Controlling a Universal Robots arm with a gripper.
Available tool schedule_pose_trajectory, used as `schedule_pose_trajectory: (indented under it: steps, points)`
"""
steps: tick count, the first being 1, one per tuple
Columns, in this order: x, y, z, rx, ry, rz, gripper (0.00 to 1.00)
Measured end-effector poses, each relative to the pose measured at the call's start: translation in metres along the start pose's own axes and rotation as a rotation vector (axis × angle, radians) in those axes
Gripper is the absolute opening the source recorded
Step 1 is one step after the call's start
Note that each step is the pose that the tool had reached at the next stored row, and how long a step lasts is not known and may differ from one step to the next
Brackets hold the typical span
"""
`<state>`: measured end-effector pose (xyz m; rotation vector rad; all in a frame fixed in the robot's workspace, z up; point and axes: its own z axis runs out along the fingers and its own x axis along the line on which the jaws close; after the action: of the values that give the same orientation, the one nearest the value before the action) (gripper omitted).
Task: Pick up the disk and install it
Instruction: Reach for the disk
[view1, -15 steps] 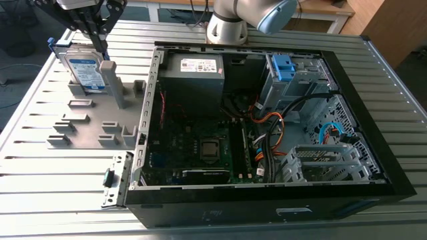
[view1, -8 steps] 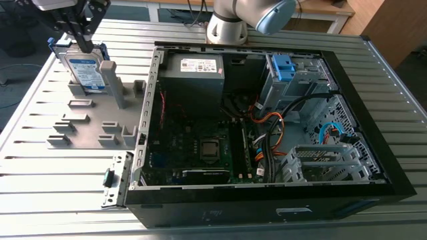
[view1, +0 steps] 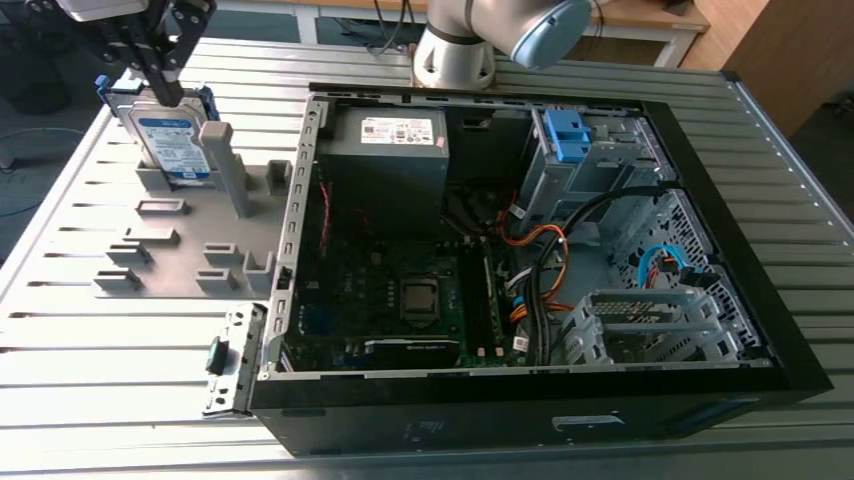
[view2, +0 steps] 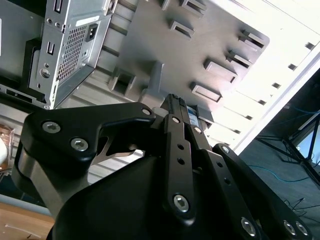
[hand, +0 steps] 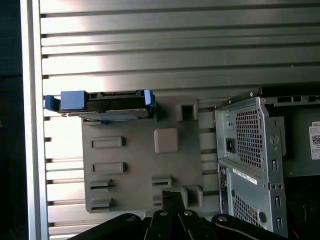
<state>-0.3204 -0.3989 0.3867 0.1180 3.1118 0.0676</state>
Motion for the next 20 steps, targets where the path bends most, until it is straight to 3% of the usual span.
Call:
schedule_pose_trajectory:
  steps: [20]
  points:
    - [0.0087,-0.0008,0.0022,-0.0001,0.0,0.0,0.11]
